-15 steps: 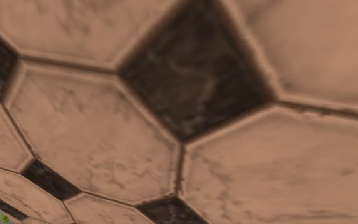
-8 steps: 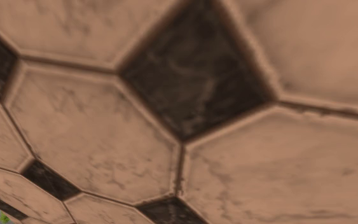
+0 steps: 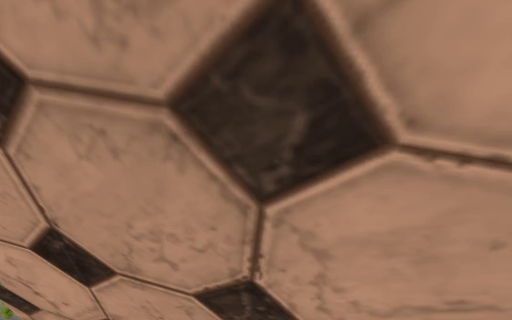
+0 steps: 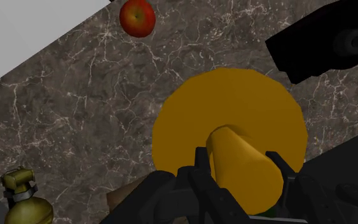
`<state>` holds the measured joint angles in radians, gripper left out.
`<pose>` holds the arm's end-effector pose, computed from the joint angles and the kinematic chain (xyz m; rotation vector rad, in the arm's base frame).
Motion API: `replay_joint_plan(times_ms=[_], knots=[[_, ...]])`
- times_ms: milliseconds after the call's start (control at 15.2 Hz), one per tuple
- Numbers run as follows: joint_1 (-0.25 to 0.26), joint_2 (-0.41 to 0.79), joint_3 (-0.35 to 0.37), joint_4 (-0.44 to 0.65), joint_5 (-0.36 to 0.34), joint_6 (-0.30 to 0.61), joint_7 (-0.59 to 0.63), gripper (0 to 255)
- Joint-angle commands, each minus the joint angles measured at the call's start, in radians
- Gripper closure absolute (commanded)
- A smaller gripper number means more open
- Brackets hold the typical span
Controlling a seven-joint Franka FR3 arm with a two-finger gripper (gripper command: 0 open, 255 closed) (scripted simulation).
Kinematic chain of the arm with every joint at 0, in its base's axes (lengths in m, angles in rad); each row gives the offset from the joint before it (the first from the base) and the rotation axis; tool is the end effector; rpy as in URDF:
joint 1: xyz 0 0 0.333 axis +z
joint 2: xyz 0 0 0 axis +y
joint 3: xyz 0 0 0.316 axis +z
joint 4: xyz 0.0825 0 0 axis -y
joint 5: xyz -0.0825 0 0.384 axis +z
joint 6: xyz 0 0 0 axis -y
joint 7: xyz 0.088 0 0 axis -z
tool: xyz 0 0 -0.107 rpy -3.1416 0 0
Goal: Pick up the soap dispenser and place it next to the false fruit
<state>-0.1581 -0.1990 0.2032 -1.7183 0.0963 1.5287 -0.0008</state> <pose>0.4865 0.0435 0.6529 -3.0844 -0.0716 -0.0064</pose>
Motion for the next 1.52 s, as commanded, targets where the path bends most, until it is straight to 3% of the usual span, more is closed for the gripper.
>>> replay_joint_plan(times_ms=[0, 594, 1452], knots=[[-0.017, -0.004, -0.027, 0.013, -0.004, -0.02, -0.045, 255], [-0.097, 0.015, -0.151, 0.108, -0.03, -0.11, -0.241, 255], [-0.096, -0.043, -0.15, -0.133, -0.028, 0.073, -0.253, 255]])
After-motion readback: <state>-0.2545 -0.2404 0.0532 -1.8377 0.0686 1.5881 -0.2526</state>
